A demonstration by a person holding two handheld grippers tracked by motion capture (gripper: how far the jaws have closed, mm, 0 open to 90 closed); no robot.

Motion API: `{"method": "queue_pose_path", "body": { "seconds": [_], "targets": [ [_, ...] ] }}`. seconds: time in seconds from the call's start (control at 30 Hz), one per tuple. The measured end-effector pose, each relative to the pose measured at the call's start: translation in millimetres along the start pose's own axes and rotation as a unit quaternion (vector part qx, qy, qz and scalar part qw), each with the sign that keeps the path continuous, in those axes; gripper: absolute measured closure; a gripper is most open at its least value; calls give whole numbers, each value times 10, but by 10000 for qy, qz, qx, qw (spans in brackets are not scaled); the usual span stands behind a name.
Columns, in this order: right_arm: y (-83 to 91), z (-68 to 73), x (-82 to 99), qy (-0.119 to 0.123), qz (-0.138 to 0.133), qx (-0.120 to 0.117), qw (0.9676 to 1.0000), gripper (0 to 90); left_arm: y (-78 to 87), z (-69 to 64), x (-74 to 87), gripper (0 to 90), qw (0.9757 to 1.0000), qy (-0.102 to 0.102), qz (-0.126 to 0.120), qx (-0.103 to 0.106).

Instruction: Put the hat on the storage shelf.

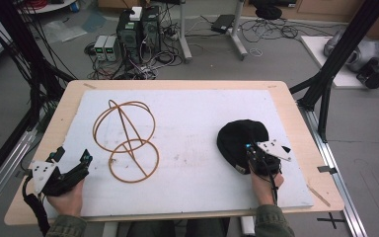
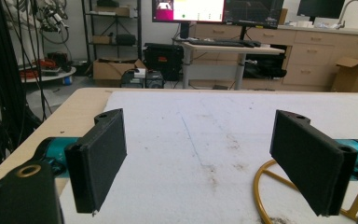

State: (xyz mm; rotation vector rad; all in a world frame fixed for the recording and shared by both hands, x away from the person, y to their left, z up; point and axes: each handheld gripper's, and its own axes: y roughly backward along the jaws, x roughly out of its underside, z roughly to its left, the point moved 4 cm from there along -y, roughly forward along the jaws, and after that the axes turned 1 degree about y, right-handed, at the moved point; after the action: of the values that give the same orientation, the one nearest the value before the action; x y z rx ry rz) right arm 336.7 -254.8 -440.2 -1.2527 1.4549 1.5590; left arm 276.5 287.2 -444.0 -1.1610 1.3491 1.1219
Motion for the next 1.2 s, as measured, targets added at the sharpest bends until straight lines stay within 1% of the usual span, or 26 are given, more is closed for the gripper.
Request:
{"method": "queue_pose_path", "body": {
  "seconds": [0.13, 0.27, 0.4, 0.5, 0.63, 0.83, 0.9, 0.97, 1.0, 1.03, 1.07, 1.1, 1.2],
  "targets": [
    [4, -1, 4, -8, -45, -36, 10000, 857, -4, 5, 6, 186, 10000, 12, 47, 17],
    [10, -14, 10, -59, -85, -73, 9999, 859, -7, 1, 2, 186, 10000, 11, 5, 25],
    [11, -15, 10, -75, -109, -81, 9999, 859, -7, 5, 3, 186, 10000, 19, 20, 22],
    [11, -22, 10, -177, -82, -100, 9998, 859, -8, 8, 3, 186, 10000, 25, 19, 17],
    [17, -24, -4, -172, -140, -93, 9997, 859, -6, 13, 1, 186, 10000, 43, 7, 14],
    [63, -52, -56, -244, -332, -53, 9991, 860, 1, 30, -1, 186, 10000, 53, 2, 1],
    [76, -57, -63, -344, -359, -67, 9987, 860, 4, 32, -4, 187, 10000, 60, -3, 1],
    [86, -76, -74, -334, -421, -48, 9985, 860, 3, 32, -3, 186, 10000, 63, 0, 1],
    [92, -78, -81, -376, -447, -41, 9983, 860, 3, 32, -2, 186, 10000, 66, 0, -3],
    [99, -89, -87, -352, -470, -32, 9983, 860, 2, 32, -3, 187, 10000, 65, -4, 0],
    [110, -85, -94, -406, -492, -33, 9980, 860, 1, 32, -2, 186, 10000, 61, -4, -2],
    [118, -88, -101, -410, -512, -28, 9978, 860, 0, 33, -1, 186, 10000, 44, 0, -3],
    [149, -96, -136, -407, -638, -9, 9971, 860, -4, 27, 2, 187, 10000, 39, 21, -2]
  ]
}}
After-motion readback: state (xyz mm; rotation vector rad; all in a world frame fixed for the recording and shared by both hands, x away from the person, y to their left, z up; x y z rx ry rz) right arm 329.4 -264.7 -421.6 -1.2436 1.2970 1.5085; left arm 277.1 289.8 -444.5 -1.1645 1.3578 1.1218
